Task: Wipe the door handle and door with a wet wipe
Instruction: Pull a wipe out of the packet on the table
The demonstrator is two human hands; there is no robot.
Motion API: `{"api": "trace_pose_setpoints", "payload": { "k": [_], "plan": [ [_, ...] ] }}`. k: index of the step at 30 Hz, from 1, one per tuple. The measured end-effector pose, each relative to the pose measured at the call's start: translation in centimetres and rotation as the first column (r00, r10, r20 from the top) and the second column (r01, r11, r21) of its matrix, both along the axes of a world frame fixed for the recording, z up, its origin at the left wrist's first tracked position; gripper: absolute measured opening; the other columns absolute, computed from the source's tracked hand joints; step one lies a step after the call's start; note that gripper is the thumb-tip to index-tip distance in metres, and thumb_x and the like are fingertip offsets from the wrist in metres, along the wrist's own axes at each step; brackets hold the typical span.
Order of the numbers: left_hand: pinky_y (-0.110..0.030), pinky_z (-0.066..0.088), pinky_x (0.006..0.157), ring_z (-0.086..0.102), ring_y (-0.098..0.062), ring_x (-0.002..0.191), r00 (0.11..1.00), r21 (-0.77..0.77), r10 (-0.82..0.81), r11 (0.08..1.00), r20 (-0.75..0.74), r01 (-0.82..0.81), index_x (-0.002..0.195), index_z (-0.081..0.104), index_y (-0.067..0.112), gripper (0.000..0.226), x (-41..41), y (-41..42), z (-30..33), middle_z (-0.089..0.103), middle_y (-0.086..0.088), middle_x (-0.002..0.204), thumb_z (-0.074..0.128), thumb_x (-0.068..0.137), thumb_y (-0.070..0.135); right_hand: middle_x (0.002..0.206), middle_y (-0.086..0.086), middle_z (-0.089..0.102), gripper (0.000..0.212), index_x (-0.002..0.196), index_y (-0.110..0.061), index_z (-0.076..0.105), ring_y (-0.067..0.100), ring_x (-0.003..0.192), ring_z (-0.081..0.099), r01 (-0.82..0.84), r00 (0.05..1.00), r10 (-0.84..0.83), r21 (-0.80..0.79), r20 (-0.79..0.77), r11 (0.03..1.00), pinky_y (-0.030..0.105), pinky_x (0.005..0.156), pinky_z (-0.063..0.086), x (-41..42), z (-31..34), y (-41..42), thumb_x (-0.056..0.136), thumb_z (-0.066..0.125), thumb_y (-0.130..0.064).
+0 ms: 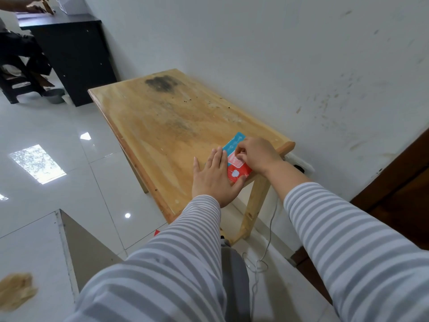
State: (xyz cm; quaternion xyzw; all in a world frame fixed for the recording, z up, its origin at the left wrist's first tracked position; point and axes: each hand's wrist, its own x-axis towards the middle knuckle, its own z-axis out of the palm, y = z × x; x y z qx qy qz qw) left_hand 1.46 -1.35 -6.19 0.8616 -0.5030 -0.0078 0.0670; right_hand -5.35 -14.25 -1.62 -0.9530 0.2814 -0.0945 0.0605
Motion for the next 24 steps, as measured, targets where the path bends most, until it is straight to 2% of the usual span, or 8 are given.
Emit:
{"api": "trace_pose_setpoints", "payload": {
  "k": [3, 6, 11, 14, 19, 22, 24],
  "plan": [
    [-0.055, -0.003, 0.119, -0.007, -0.014, 0.150, 1.000, 0.003, 0.001, 1.000, -0.002, -0.001, 0.157, -0.002, 0.013, 0.087, 0.0, 0.0, 0.0, -0.004, -0.001, 0.165, 0.016, 0.093, 0.069, 0.111, 0.006, 0.061, 0.021, 0.104, -0.015, 0.067, 0.022, 0.099, 0.057, -0.015, 0.999, 0.013, -0.039, -0.046, 0.999, 0.034, 0.082, 0.048, 0.3, -0.1, 0.0, 0.095, 0.051, -0.026],
    [-0.055, -0.003, 0.119, -0.007, -0.014, 0.150, 1.000, 0.001, 0.002, 1.000, -0.005, -0.002, 0.157, -0.002, 0.013, 0.087, 0.0, 0.1, 0.1, -0.004, -0.001, 0.165, 0.017, 0.093, 0.069, 0.115, 0.004, 0.058, 0.025, 0.112, -0.017, 0.062, 0.022, 0.103, 0.052, 0.002, 1.000, -0.003, -0.065, -0.027, 0.998, 0.033, 0.083, 0.047, 0.2, -0.6, 0.4, 0.097, 0.046, -0.028],
    [-0.055, -0.003, 0.119, -0.006, -0.014, 0.150, 1.000, -0.006, 0.002, 1.000, -0.003, -0.002, 0.157, -0.002, 0.013, 0.087, 0.0, 0.0, -0.1, -0.004, 0.000, 0.165, 0.016, 0.093, 0.070, 0.119, 0.005, 0.057, 0.023, 0.112, -0.017, 0.059, 0.025, 0.106, 0.050, 0.044, 0.999, -0.044, -0.013, -0.016, 0.999, 0.034, 0.084, 0.042, 0.2, -0.8, 0.3, 0.099, 0.041, -0.025],
    [-0.056, -0.003, 0.118, -0.006, -0.013, 0.150, 1.000, -0.010, 0.005, 1.000, -0.002, -0.005, 0.157, -0.001, 0.013, 0.088, 0.0, 0.0, -0.2, -0.003, 0.000, 0.165, 0.017, 0.093, 0.070, 0.118, 0.006, 0.059, 0.023, 0.111, -0.015, 0.060, 0.026, 0.104, 0.053, 0.063, 0.998, -0.063, 0.037, -0.011, 0.997, 0.033, 0.083, 0.042, 0.2, -0.7, 0.1, 0.098, 0.043, -0.022],
    [-0.057, -0.003, 0.118, -0.005, -0.014, 0.151, 1.000, -0.020, 0.009, 1.000, 0.004, -0.009, 0.157, 0.000, 0.011, 0.088, 0.1, 0.0, -0.2, -0.002, -0.001, 0.165, 0.018, 0.092, 0.069, 0.107, 0.007, 0.065, 0.014, 0.096, -0.012, 0.060, 0.023, 0.091, 0.057, 0.070, 0.993, -0.083, 0.159, 0.080, 0.985, 0.028, 0.070, 0.037, -0.3, -0.2, -0.2, 0.095, 0.049, -0.018],
    [-0.057, -0.002, 0.118, -0.006, -0.013, 0.150, 1.000, -0.020, 0.007, 1.000, 0.004, -0.007, 0.157, 0.000, 0.011, 0.088, 0.1, -0.1, -0.1, -0.002, -0.001, 0.165, 0.018, 0.093, 0.068, 0.103, 0.005, 0.067, 0.014, 0.097, -0.016, 0.063, 0.024, 0.094, 0.060, 0.047, 0.993, -0.067, 0.190, 0.101, 0.981, 0.032, 0.076, 0.045, -0.4, 0.1, 0.0, 0.091, 0.056, -0.026],
    [-0.057, -0.002, 0.118, -0.006, -0.013, 0.150, 1.000, -0.019, 0.007, 1.000, 0.005, -0.007, 0.157, 0.000, 0.011, 0.088, 0.1, -0.1, -0.1, -0.002, -0.001, 0.165, 0.018, 0.093, 0.069, 0.105, 0.006, 0.066, 0.019, 0.101, -0.016, 0.066, 0.023, 0.096, 0.059, 0.037, 0.998, -0.043, 0.128, 0.045, 0.991, 0.033, 0.079, 0.045, -0.2, 0.2, 0.2, 0.090, 0.057, -0.029]
  ]
}}
